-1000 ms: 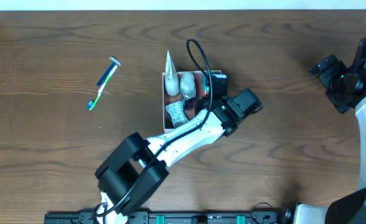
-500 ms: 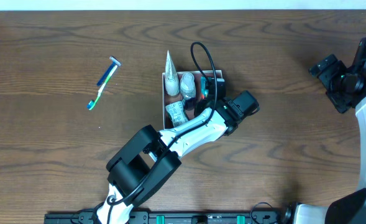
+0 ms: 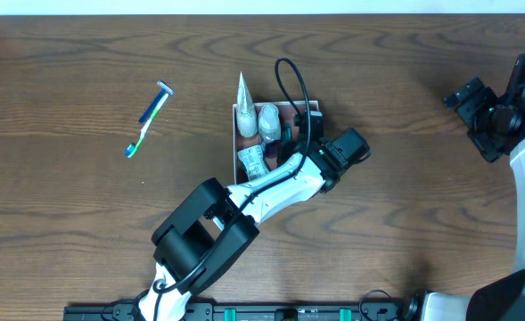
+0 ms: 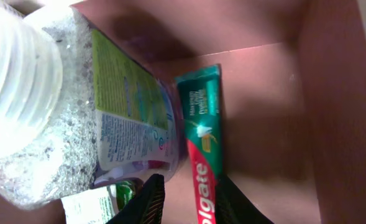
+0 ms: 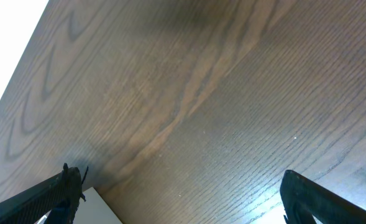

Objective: Pack container
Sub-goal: 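Carry toothpaste with left gripper and lower it into the box, then release toothpaste and move left gripper back to the toothbrush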

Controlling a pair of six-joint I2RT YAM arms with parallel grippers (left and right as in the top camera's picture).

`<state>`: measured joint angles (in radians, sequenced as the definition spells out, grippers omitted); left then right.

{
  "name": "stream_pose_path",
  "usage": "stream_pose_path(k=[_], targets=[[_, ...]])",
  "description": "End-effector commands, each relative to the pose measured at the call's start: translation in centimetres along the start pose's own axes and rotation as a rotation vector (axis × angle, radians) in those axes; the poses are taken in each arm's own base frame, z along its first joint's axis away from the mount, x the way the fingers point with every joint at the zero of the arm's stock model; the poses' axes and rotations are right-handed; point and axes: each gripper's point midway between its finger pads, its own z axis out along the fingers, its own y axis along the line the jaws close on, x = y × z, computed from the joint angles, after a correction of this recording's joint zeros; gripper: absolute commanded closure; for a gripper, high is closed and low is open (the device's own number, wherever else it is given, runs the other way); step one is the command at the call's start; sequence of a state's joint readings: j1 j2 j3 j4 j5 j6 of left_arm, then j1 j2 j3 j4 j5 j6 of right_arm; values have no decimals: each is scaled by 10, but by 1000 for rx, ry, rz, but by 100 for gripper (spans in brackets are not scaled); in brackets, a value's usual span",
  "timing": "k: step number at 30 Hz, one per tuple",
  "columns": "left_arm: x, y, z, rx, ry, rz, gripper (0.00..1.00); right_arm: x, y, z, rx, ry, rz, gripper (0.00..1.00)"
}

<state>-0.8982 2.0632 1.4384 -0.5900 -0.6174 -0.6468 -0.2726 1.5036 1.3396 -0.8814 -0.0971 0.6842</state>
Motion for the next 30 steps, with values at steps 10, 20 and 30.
stream_pose_path(k=[10, 20, 30], targets=[[-79, 22, -89, 100, -210, 142, 71, -2, -1, -4, -3, -13, -9, 1], [-111, 75, -239, 256, -472, 159, 71, -2, -1, -4, -3, -13, -9, 1], [-125, 269, -188, -170, -358, -246, 55, -2, -1, -4, -3, -13, -9, 1]])
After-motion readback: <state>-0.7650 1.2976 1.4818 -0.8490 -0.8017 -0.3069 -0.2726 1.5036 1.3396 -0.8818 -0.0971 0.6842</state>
